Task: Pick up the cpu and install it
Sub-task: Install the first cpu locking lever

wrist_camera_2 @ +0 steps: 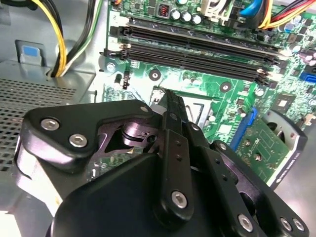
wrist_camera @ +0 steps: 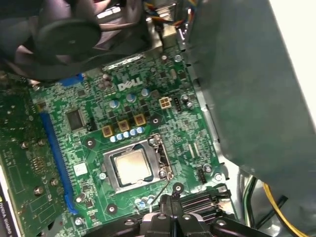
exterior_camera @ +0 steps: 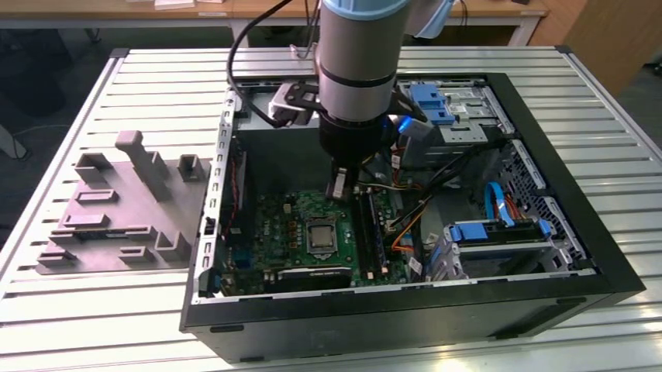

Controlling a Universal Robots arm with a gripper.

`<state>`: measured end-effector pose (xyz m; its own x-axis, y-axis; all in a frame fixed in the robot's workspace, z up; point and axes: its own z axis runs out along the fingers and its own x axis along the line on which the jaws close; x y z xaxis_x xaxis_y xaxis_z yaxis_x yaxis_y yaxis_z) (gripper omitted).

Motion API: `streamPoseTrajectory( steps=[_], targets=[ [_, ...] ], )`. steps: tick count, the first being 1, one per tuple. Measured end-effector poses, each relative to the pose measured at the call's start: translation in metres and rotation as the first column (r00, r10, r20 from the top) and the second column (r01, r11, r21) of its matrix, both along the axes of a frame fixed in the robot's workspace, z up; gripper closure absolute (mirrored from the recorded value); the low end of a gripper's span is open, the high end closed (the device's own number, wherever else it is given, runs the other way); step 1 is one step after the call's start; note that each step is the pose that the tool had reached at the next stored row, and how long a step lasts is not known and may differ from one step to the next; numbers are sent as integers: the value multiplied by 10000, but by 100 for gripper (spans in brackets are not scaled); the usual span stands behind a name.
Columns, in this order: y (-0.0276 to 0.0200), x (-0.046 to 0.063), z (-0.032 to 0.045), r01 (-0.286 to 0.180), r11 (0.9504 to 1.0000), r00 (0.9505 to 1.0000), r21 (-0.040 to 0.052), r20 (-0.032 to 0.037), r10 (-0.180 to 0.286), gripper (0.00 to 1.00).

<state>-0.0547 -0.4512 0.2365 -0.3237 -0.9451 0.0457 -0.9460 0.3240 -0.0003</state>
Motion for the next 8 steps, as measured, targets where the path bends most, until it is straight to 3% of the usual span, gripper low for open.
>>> streamPoseTrajectory(
  steps=[4, 8],
  targets=[
    [-26, -3, -7, -239, 9997, 9997, 1, 1, 239, 89],
    [-27, -2, -21, -966, 9953, 9953, -1, 0, 966, 89]
  ],
)
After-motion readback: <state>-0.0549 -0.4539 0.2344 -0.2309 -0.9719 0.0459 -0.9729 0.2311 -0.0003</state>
